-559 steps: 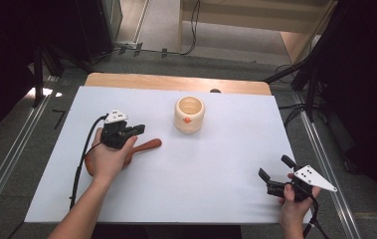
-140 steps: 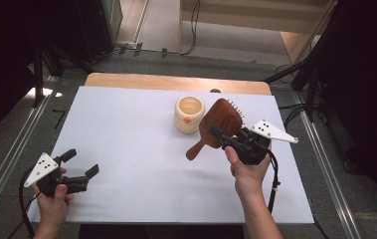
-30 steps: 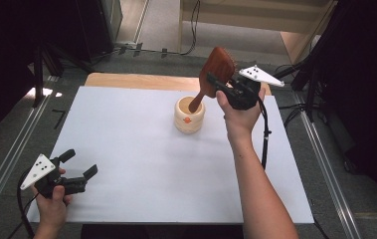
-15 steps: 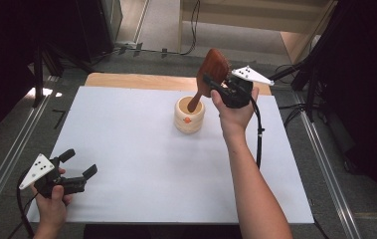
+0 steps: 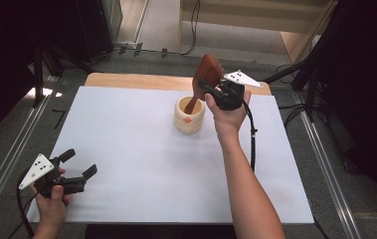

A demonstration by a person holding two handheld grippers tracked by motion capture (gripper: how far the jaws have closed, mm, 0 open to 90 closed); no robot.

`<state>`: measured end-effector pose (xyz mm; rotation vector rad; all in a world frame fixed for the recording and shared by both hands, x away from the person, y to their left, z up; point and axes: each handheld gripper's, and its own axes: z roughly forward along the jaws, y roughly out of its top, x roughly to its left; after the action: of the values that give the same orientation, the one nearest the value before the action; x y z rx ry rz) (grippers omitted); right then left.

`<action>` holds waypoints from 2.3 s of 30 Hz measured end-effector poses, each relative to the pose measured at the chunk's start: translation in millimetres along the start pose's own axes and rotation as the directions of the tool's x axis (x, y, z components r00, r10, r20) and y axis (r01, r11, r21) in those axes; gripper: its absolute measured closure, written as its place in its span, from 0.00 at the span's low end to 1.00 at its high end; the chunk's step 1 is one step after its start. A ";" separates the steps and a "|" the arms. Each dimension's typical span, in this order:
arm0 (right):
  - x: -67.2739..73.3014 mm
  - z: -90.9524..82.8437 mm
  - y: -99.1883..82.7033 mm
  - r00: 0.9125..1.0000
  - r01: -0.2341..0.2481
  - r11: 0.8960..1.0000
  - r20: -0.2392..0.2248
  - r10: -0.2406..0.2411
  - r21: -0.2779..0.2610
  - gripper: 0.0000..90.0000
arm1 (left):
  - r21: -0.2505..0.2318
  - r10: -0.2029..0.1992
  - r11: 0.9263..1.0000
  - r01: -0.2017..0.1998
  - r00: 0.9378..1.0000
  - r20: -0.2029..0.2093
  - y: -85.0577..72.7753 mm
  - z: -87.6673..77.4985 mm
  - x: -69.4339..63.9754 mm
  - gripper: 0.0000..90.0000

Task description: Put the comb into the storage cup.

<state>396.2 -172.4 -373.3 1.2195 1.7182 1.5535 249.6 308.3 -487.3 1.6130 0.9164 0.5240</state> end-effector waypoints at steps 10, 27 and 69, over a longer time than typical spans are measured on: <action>-0.5 9.6 -14.3 1.000 -0.013 1.000 0.003 0.013 0.023 0.60 | 0.000 0.000 1.000 0.000 1.000 0.000 0.0 0.0 0.0 0.00; 3.1 25.5 -34.3 0.999 -0.038 0.998 0.007 0.037 0.056 0.60 | -0.004 -0.004 1.000 0.004 1.000 0.007 0.0 -0.7 0.7 0.00; -30.9 25.6 -59.9 0.968 -0.243 0.969 0.074 0.239 0.047 0.47 | 0.000 0.004 1.000 -0.004 1.000 0.007 -0.1 0.8 0.1 0.00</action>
<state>415.6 -182.8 -441.9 1.5406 1.6286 1.5884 250.2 307.9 -487.6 1.6162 0.9085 0.5203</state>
